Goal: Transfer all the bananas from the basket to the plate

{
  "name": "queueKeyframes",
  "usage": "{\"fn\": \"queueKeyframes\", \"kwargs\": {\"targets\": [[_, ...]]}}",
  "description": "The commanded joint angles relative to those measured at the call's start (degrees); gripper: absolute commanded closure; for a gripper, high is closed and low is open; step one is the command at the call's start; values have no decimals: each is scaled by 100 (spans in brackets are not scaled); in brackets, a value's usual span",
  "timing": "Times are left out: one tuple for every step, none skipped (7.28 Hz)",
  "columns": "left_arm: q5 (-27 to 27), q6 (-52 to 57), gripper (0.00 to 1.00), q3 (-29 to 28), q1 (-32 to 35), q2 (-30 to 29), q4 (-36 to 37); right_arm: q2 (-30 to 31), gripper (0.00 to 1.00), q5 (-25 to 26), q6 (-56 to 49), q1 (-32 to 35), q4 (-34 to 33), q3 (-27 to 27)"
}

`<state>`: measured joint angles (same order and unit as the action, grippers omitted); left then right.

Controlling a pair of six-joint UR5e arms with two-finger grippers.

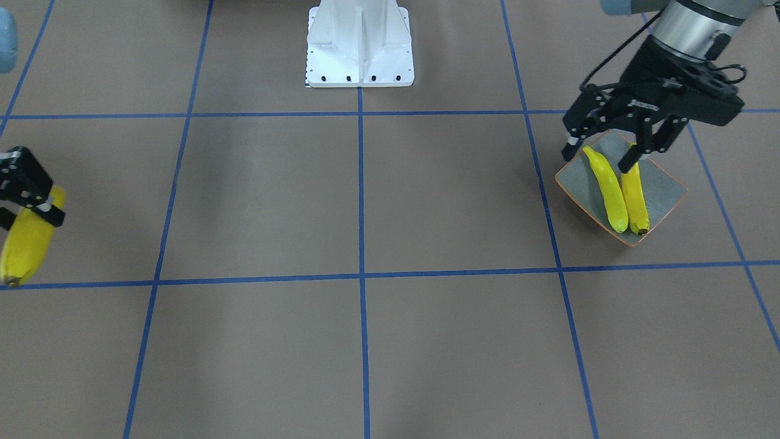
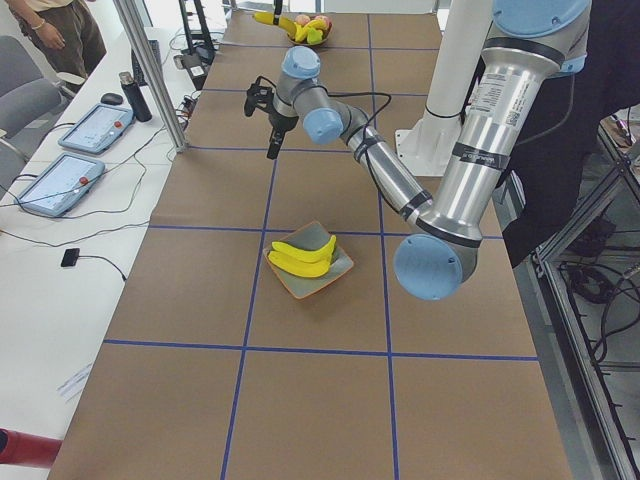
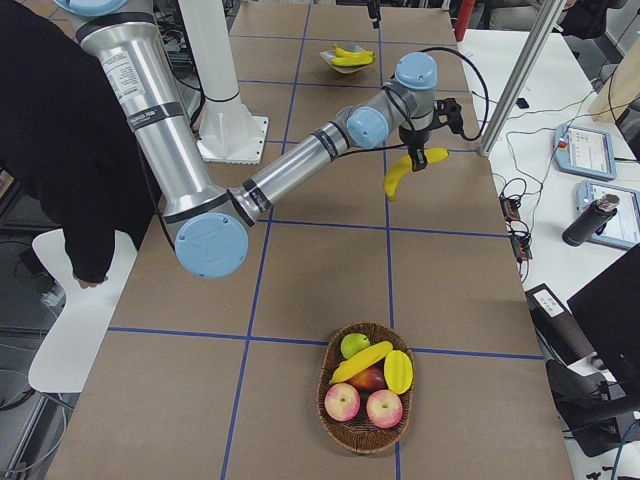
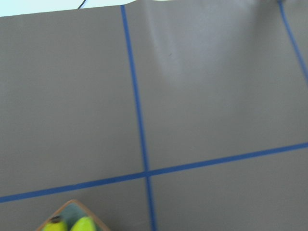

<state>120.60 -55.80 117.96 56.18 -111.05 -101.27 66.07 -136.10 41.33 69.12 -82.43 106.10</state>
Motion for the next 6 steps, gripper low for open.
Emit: {"fn": "queueKeyframes", "kwargs": {"targets": [[-27, -1007, 0, -184, -650, -539, -1194, -94, 100, 39, 2107, -581, 1459, 52], [-28, -1577, 0, -377, -696, -549, -2220, -103, 100, 39, 2682, -732, 1988, 60], [-28, -1965, 0, -561, -774, -549, -3074, -112, 100, 57, 3140, -872, 2368, 69], [-45, -2065, 0, -650, -932, -610, -3405, -181, 100, 66, 3632, -996, 2676, 69], [-45, -2057, 0, -729, -1020, -837, -3434, -339, 100, 66, 4185, -1136, 2871, 78], [-54, -2057, 0, -791, -1160, -1065, -3452, -436, 100, 266, 4591, -1329, 3047, 130]]}}
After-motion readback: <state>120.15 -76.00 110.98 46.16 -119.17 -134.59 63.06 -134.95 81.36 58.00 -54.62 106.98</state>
